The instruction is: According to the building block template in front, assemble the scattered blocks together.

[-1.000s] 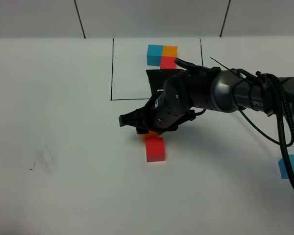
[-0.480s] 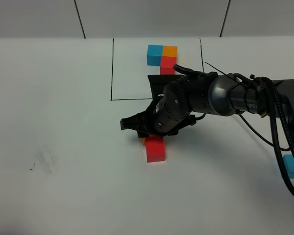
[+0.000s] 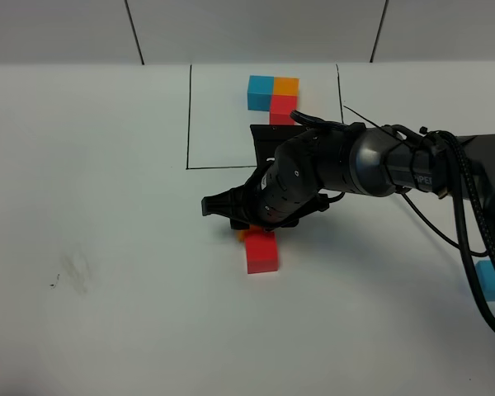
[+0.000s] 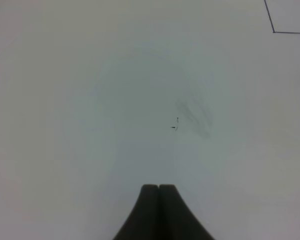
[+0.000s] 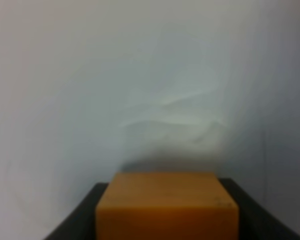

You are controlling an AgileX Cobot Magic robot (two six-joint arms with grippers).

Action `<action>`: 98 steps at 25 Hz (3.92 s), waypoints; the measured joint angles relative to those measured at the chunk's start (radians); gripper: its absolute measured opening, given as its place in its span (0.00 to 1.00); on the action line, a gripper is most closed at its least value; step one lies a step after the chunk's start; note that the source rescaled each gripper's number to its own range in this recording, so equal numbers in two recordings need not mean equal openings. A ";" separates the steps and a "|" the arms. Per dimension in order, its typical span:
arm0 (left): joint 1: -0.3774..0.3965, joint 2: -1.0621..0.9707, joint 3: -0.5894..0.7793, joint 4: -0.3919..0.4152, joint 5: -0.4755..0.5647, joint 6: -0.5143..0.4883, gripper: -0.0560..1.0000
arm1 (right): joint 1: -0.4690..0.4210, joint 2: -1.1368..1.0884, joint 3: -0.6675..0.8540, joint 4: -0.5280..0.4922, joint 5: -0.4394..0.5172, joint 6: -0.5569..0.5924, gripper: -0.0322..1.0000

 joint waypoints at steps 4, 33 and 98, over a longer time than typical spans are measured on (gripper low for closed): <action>0.000 0.000 0.000 0.000 0.000 0.000 0.05 | 0.000 0.000 0.000 -0.002 0.003 0.006 0.45; 0.000 0.000 0.000 0.000 0.000 0.000 0.05 | 0.001 0.000 -0.002 -0.080 0.050 0.029 0.45; 0.000 0.000 0.000 0.000 0.000 0.000 0.05 | 0.063 0.001 -0.005 -0.162 0.069 -0.013 0.88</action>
